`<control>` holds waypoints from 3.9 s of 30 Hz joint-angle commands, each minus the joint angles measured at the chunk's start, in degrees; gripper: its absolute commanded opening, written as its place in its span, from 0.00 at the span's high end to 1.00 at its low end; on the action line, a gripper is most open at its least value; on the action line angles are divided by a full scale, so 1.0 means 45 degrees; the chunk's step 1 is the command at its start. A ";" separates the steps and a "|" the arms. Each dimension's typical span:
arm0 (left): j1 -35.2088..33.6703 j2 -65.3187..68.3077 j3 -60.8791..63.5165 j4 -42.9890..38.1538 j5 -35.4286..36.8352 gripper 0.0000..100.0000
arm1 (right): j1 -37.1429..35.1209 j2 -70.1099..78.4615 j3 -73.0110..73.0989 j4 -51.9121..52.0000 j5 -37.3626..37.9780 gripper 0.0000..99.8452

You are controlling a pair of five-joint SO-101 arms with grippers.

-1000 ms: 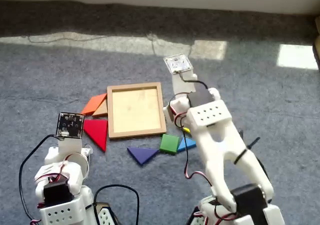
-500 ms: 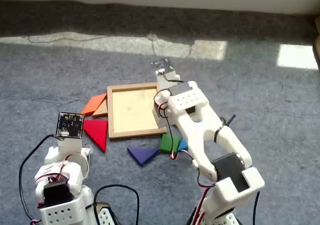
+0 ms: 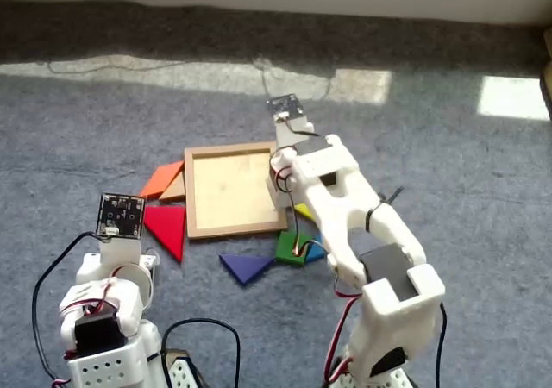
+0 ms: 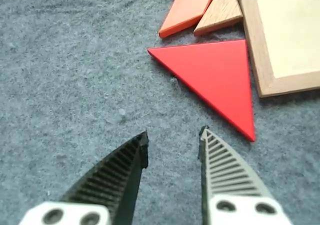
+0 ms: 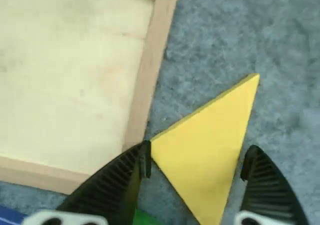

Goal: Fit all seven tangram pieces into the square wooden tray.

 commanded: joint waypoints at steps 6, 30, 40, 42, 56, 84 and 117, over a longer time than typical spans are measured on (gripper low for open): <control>-0.0127 -0.0088 -0.0107 -0.0215 -0.0039 0.82 | 0.0479 0.0361 -0.0713 0.0049 0.0000 0.71; -0.0127 -0.0088 0.0010 -0.0254 -0.0039 0.82 | 0.0342 0.0420 -0.0615 -0.0459 -0.1211 0.71; -0.0147 -0.0088 0.0010 -0.0254 -0.0039 0.82 | 0.0342 0.0400 -0.0674 0.0440 -0.1270 0.71; -0.0147 -0.0088 0.0010 -0.0254 -0.0039 0.82 | 0.0342 0.0400 -0.0713 0.0811 -0.1270 0.71; -0.0127 -0.0088 0.0029 -0.0254 -0.0039 0.82 | -0.0303 0.0381 -0.0713 0.0791 -0.2227 0.71; -0.0107 -0.0088 0.0029 -0.0254 -0.0098 0.81 | -0.0225 -0.0068 -0.0713 0.0557 -0.1621 0.79; -0.0088 -0.0088 0.0029 -0.0274 -0.0098 0.81 | 0.0068 -0.1065 0.1162 -0.0166 -0.0801 0.79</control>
